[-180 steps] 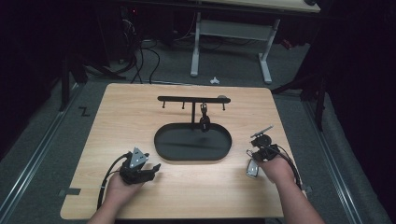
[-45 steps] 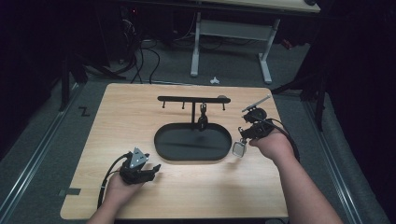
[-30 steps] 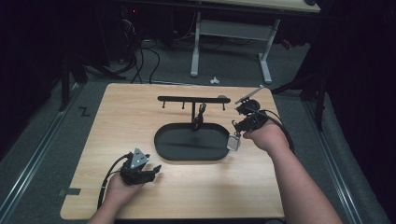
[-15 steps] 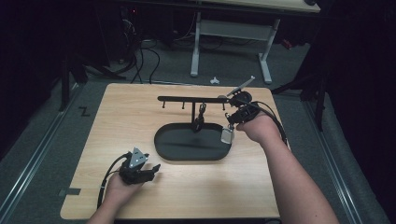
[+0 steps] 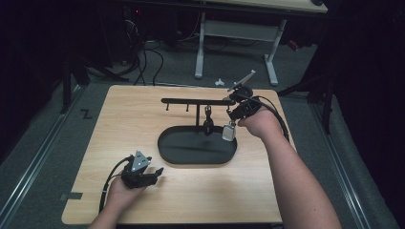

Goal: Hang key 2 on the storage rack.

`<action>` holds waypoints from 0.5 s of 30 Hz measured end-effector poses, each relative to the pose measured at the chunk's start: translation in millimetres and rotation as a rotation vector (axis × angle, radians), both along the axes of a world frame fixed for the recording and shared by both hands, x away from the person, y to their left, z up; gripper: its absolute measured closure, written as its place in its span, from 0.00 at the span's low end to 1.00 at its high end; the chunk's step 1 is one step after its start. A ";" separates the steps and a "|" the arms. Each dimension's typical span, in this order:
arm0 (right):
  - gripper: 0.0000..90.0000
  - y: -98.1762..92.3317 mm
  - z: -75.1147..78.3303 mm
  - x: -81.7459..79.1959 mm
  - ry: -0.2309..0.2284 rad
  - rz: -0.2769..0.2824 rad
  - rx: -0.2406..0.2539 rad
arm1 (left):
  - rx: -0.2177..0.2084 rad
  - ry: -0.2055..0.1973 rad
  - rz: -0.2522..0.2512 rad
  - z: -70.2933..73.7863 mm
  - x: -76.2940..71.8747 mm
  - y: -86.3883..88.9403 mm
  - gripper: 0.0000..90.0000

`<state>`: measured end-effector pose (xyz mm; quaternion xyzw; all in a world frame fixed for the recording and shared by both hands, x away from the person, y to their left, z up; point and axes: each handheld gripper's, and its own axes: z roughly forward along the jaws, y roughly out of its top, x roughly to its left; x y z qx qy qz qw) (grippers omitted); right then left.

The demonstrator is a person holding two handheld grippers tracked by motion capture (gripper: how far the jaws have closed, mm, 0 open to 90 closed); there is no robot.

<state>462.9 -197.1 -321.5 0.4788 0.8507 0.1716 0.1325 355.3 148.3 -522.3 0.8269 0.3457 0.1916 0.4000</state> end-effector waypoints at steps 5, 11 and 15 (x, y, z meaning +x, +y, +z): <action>0.95 -3.1 -4.1 4.3 0.007 -0.004 0.013 | 0.000 0.002 0.001 0.1 0.3 0.6 0.41; 0.91 -6.7 -11.4 7.4 -0.013 -0.014 0.001 | -0.001 0.003 -0.001 -0.4 0.4 0.6 0.41; 0.93 -5.6 -15.5 8.4 -0.018 -0.019 -0.017 | 0.005 0.009 -0.004 -0.3 0.1 0.1 0.41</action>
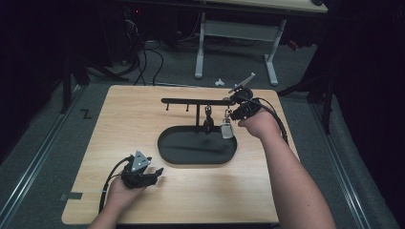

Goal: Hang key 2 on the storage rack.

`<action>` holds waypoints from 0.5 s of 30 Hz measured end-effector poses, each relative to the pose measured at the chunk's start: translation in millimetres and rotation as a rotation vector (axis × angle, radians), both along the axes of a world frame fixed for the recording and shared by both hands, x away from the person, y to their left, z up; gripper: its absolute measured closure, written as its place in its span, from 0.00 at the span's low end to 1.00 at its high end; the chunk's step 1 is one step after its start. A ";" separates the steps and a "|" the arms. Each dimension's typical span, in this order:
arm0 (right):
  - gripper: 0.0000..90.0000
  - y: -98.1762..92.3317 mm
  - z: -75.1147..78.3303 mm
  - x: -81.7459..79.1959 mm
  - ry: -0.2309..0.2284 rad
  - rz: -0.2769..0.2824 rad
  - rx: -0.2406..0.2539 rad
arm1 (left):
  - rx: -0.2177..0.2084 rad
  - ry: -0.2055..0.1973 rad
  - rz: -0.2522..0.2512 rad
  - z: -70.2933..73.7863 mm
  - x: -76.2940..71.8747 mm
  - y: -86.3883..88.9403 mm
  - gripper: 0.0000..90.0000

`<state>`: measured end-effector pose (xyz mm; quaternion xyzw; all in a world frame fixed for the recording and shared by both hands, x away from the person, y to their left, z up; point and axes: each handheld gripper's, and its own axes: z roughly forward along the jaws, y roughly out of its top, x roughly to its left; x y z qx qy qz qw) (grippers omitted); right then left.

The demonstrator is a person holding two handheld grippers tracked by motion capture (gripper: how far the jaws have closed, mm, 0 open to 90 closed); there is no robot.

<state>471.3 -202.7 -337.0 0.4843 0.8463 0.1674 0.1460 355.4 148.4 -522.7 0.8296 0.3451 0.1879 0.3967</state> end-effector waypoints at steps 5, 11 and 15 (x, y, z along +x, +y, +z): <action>0.94 -2.4 -1.7 0.8 -0.008 -0.012 0.006 | 0.002 0.001 -0.001 -0.3 0.1 -0.2 0.41; 0.92 -5.2 -4.0 -0.8 -0.008 -0.020 0.006 | -0.002 -0.004 0.001 -0.8 -0.2 -0.9 0.41; 0.90 -5.3 -4.0 -2.2 -0.007 -0.024 0.009 | 0.002 0.000 0.001 -0.4 -0.1 0.4 0.41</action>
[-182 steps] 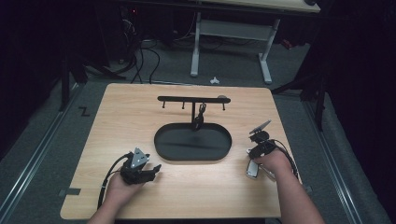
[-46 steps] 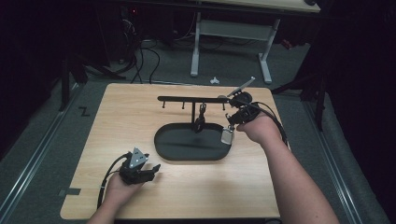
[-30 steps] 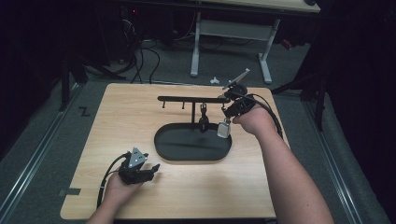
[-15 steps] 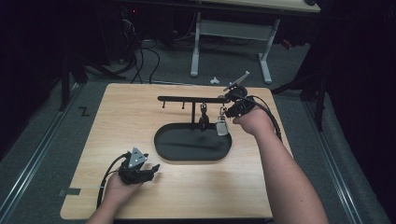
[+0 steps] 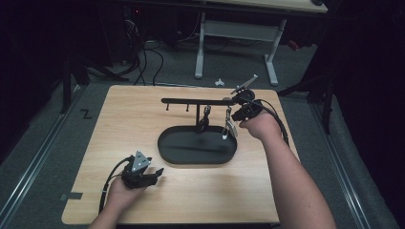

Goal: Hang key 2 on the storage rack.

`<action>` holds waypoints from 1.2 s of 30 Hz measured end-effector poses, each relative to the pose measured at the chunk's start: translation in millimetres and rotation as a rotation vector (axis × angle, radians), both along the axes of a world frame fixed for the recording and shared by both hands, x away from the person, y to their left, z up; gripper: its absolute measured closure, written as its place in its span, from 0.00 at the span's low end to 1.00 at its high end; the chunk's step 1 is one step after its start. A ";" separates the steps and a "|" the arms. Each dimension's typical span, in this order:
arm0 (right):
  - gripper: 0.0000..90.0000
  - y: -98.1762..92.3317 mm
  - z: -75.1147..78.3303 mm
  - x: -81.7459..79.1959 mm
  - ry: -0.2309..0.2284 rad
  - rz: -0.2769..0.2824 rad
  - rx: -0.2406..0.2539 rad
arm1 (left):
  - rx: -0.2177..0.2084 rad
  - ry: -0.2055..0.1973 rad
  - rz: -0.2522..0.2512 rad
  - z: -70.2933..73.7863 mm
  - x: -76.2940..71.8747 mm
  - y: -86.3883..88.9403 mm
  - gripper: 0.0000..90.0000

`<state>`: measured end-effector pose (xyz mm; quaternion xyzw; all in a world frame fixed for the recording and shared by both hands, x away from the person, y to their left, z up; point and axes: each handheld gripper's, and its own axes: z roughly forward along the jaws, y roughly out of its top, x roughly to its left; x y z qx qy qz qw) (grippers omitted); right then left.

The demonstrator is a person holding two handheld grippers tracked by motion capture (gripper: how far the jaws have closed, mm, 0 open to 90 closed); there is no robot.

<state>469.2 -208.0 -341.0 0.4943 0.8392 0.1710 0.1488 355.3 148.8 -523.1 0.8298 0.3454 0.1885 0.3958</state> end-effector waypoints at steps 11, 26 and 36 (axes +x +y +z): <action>0.72 -2.4 -8.0 -6.3 0.002 -0.019 0.015 | -0.005 -0.003 0.013 -0.2 -1.4 2.4 0.41; 0.48 -14.7 -40.4 -19.3 -0.013 -0.039 0.073 | -0.002 0.002 0.015 -0.7 -1.5 2.2 0.41; 0.36 -24.7 -74.8 -30.1 -0.020 -0.072 0.110 | -0.001 -0.005 0.021 -1.0 -1.7 1.3 0.41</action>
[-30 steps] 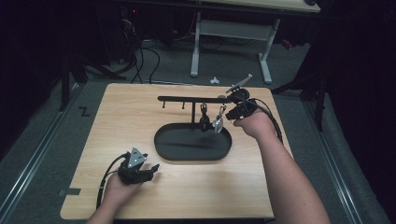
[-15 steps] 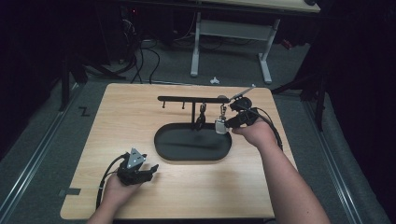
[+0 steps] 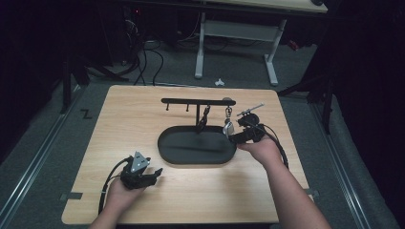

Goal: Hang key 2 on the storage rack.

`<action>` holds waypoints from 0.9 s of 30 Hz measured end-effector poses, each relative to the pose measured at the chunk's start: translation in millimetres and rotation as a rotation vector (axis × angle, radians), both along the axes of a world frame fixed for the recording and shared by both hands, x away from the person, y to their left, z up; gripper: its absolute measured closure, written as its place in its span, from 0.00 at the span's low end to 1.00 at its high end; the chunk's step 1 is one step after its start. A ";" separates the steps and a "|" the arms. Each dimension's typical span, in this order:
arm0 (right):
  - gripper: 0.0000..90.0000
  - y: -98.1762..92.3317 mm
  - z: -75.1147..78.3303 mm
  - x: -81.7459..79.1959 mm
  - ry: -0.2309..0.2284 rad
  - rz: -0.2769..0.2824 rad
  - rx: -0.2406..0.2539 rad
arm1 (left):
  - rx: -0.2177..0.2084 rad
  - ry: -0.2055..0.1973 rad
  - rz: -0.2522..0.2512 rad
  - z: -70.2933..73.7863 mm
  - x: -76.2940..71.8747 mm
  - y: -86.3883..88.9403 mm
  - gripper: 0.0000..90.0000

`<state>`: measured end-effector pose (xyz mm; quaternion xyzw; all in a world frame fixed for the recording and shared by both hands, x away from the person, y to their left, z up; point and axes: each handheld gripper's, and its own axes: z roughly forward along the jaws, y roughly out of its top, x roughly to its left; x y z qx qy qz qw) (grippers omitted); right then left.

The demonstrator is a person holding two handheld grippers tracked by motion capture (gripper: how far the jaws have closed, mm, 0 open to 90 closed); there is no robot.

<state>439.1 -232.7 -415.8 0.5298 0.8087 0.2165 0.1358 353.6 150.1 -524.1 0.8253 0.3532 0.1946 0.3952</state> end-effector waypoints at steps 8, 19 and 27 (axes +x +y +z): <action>0.32 -12.5 -25.9 -11.0 -0.017 -0.046 0.017 | 0.002 0.001 -0.001 0.0 0.2 -1.0 0.41; 0.28 -30.3 -62.7 -55.3 -0.207 -0.109 0.090 | 0.010 -0.013 0.003 0.2 -1.6 -3.8 0.41; 0.22 -43.1 -88.9 -89.6 -0.329 -0.097 0.120 | 0.002 -0.040 0.018 2.8 -2.9 -7.2 0.41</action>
